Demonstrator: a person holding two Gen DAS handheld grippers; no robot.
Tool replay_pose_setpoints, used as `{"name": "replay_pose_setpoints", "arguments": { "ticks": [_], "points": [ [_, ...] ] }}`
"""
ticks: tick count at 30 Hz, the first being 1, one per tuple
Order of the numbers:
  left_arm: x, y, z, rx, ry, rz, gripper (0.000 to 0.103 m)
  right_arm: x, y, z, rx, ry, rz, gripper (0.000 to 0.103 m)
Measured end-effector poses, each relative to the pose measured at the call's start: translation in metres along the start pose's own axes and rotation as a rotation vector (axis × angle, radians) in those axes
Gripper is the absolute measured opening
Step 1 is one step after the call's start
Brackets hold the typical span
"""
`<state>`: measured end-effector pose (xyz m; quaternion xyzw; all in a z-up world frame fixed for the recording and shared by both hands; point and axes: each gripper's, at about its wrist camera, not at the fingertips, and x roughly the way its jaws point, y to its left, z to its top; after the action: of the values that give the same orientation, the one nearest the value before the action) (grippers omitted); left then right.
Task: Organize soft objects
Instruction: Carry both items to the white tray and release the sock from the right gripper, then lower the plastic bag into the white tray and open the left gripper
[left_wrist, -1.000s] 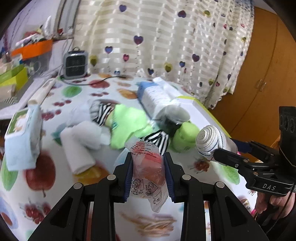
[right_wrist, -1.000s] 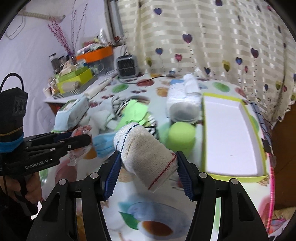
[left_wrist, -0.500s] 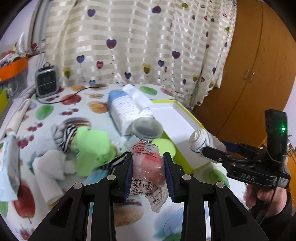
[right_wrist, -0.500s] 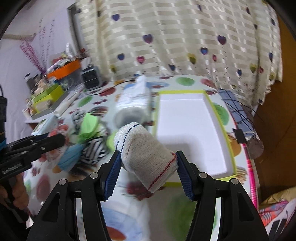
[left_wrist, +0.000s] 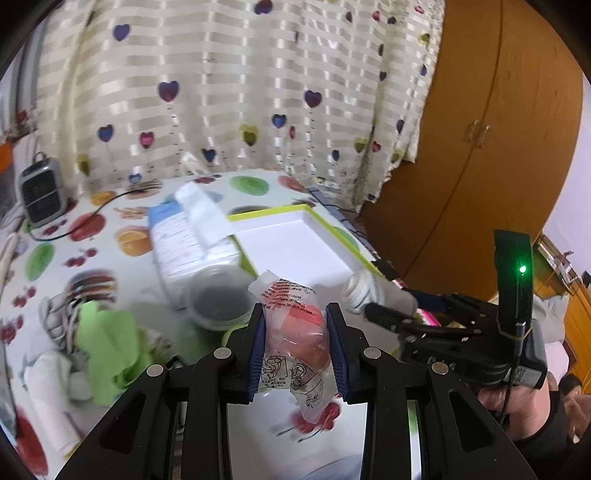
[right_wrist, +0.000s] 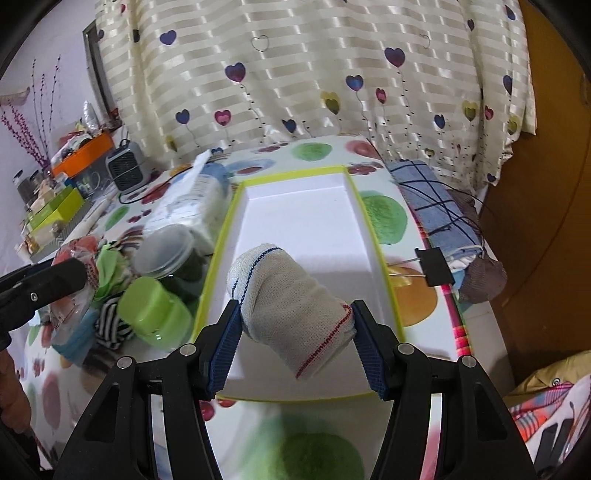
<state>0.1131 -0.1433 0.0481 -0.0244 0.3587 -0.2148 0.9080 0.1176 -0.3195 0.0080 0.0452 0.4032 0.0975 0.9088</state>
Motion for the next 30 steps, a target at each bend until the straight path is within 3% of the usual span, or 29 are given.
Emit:
{"name": "replay_pose_setpoints", "arguments": {
  "ticks": [9, 20, 23, 30],
  "points": [
    [0.040, -0.025, 0.012, 0.033, 0.050, -0.049, 0.030, 0.008, -0.015, 0.002, 0.005, -0.006, -0.026, 0.062],
    [0.082, -0.040, 0.009, 0.066, 0.127, -0.079, 0.034, -0.013, -0.031, 0.000, 0.029, -0.070, -0.055, 0.062],
    [0.087, -0.042, 0.008, 0.080, 0.128, -0.064, 0.041, -0.015, -0.032, -0.001, 0.033, -0.069, -0.056, 0.062],
    [0.080, -0.039, 0.009, 0.072, 0.112, -0.062, 0.042, -0.021, -0.028, -0.006, 0.031, -0.068, -0.046, 0.062]
  ]
}}
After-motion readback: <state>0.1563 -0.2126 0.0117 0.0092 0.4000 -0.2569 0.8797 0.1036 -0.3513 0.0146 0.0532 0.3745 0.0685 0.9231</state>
